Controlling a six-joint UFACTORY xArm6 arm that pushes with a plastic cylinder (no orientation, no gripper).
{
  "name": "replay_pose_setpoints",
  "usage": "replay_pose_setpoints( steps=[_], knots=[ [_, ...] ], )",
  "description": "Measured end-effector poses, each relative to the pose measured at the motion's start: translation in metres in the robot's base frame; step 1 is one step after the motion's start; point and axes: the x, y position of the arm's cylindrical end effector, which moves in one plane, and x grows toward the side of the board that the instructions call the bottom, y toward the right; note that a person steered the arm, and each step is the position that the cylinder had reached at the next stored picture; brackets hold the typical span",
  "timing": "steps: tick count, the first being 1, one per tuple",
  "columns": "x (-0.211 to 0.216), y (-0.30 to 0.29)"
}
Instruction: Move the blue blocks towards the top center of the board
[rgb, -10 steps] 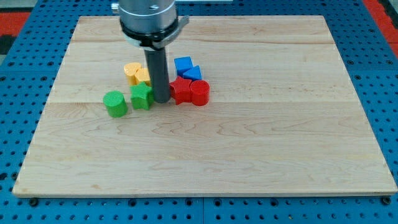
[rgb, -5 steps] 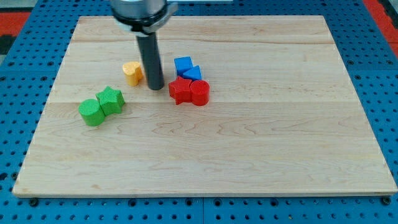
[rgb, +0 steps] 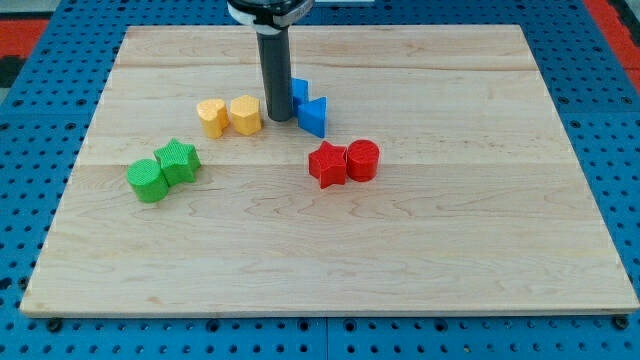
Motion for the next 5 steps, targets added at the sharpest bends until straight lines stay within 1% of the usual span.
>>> replay_pose_setpoints(
  steps=[1,2,3,4,5],
  knots=[
    [-0.020,0.036],
    [0.011,0.002],
    [0.049,0.012],
    [0.030,0.060],
    [-0.009,0.058]
  ],
)
